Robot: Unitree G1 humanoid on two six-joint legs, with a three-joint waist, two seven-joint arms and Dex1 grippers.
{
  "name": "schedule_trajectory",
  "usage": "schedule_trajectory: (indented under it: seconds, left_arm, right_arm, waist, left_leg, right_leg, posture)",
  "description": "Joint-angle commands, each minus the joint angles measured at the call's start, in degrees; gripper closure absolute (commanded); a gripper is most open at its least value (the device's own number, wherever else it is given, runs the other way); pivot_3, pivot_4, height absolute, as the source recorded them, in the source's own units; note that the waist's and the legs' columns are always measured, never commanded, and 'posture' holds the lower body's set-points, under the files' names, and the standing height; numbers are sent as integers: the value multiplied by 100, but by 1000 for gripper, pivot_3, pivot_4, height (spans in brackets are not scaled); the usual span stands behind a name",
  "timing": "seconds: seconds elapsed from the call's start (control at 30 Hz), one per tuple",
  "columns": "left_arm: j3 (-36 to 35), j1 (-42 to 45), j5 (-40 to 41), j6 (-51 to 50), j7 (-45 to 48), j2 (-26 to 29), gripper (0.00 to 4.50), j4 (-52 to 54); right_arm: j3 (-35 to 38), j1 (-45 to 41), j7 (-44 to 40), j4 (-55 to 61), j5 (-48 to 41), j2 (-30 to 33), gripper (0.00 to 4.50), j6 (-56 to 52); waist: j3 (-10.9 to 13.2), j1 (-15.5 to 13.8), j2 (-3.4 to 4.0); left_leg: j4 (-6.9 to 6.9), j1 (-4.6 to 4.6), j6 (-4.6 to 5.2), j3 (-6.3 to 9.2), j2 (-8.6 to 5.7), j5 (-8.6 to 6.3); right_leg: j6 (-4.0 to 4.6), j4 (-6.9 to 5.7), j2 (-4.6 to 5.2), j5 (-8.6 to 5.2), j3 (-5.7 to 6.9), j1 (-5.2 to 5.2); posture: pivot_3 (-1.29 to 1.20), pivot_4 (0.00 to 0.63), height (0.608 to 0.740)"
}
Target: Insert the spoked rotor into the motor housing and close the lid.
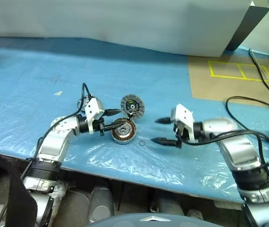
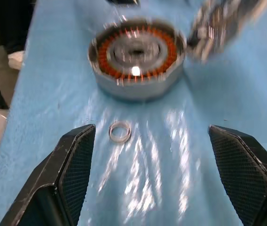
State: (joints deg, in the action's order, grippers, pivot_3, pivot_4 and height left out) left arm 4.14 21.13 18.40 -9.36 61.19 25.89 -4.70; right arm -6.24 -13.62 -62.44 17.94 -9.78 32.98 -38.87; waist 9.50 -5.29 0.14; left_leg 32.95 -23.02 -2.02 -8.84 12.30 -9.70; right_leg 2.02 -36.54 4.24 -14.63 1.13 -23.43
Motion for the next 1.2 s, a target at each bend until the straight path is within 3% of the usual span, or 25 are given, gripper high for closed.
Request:
schedule_trajectory:
  seconds: [0.03,0.23,0.7,1.0,1.13,1.2]
  left_arm:
    - [-136,-11,155,-184,-44,151,1985,362]
    - [-223,-20,219,-314,25,456,1985,450]
    - [-237,-207,194,-357,-133,526,1985,683]
    - [-195,-168,158,-339,-136,509,1985,632]
    - [-189,-143,160,-330,-120,502,1985,608]
    - [-183,-140,159,-329,-105,505,1985,601]
  right_arm:
    - [-157,23,385,438,-310,-308,469,-163]
    - [-702,-226,793,-267,-71,-651,469,252]
    - [-1400,-26,829,-1105,472,-365,469,1372]
    - [-1475,107,910,-1239,588,-271,3493,1685]
    - [-1433,65,923,-1327,603,-264,4486,1722]
    - [-1408,64,904,-1311,568,-244,4486,1712]
  waist:
    - [0,43,1]
    - [0,92,1]
    - [-1,125,1]
    - [-2,126,0]
    - [-2,127,0]
    - [-2,127,0]
  left_leg:
    - [0,5,0,0,-3,0]
    - [-17,39,0,-1,-10,0]
    - [-46,31,-3,4,-29,2]
    - [-58,68,-2,3,-31,1]
    - [-58,81,-2,2,-31,1]
    - [-62,96,-1,2,-31,1]
  right_leg:
    - [0,-1,0,0,-6,0]
    - [-4,-4,7,0,-13,22]
    - [-21,73,7,3,-3,47]
    - [-21,84,9,3,-4,84]
    - [-20,87,9,2,-5,97]
    - [-20,91,9,2,-5,110]
  posture:
    - [0,150,740]
    - [0,150,740]
    - [0,150,740]
    - [0,150,740]
    - [0,150,740]
    - [0,150,740]
